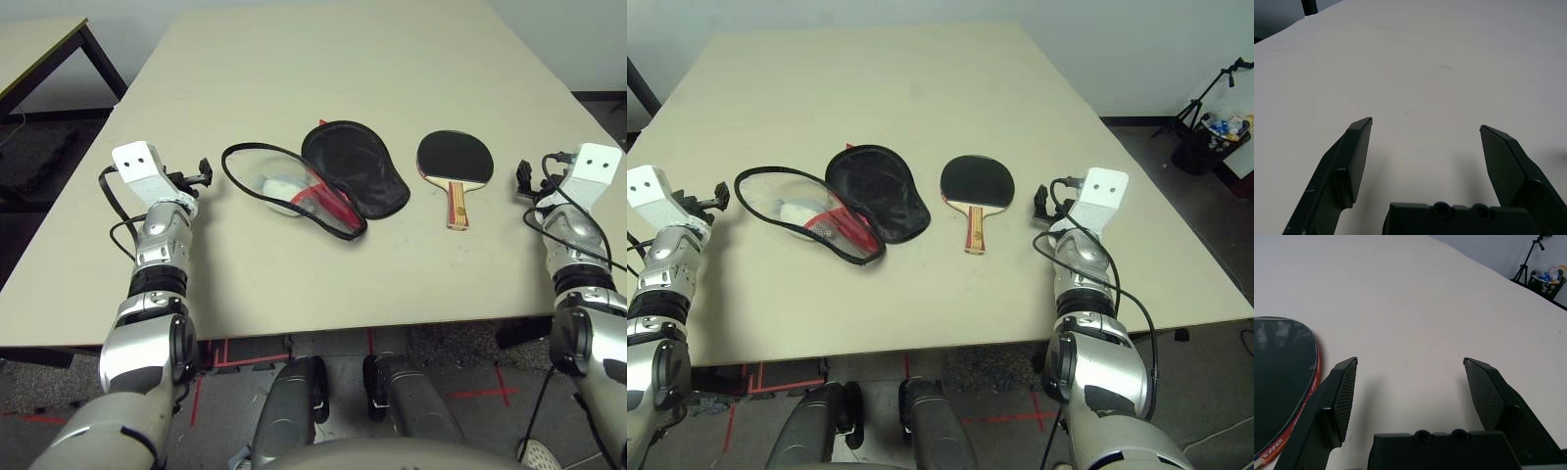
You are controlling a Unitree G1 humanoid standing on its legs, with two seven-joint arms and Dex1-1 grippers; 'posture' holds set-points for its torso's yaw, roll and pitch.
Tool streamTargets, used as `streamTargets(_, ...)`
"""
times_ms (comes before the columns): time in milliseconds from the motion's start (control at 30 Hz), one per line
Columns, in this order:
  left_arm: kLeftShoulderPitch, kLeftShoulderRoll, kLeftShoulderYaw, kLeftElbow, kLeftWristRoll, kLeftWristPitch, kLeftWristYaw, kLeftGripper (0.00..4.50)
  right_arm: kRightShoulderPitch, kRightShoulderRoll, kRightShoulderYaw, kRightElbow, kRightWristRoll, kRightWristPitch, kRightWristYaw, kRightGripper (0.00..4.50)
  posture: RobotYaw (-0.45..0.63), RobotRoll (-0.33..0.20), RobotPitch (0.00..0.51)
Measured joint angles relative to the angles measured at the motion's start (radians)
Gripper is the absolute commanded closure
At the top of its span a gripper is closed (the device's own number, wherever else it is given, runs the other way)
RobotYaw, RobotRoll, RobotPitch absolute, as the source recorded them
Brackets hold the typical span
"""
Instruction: Store the ping-pong paddle in its case and zip it.
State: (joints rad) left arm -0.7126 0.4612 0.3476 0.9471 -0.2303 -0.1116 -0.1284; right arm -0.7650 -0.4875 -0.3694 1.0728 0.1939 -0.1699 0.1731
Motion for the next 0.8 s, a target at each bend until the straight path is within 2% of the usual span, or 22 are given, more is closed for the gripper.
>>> streamTargets(333, -0.019, -0.011, -0.006, -0.001, 0.001, 0.000, -0.006, 0.00, 0.001, -0.035, -0.011, -0.009, 0.006, 0.006, -0.044, 0.04, -0.09, 0.000, 0.171)
streamTargets(467, -0.035, 0.001, -0.011, -0.001, 0.001, 0.015, -0.037, 0.00, 0.008, -0.059, 0.006, -0.086, -0.003, 0.109, -0.029, 0.04, -0.11, 0.000, 0.182)
streamTargets(567, -0.067, 0.057, -0.012, 0.000, 0.001, 0.042, -0.081, 0.00, 0.032, -0.082, 0.035, -0.204, -0.004, 0.244, 0.018, 0.04, -0.10, 0.000, 0.168)
streamTargets(800, -0.226, 0.186, -0.036, 0.043, 0.009, 0.074, -0.220, 0.00, 0.071, -0.076, 0.053, -0.529, 0.016, 0.540, 0.028, 0.04, -0.10, 0.000, 0.139)
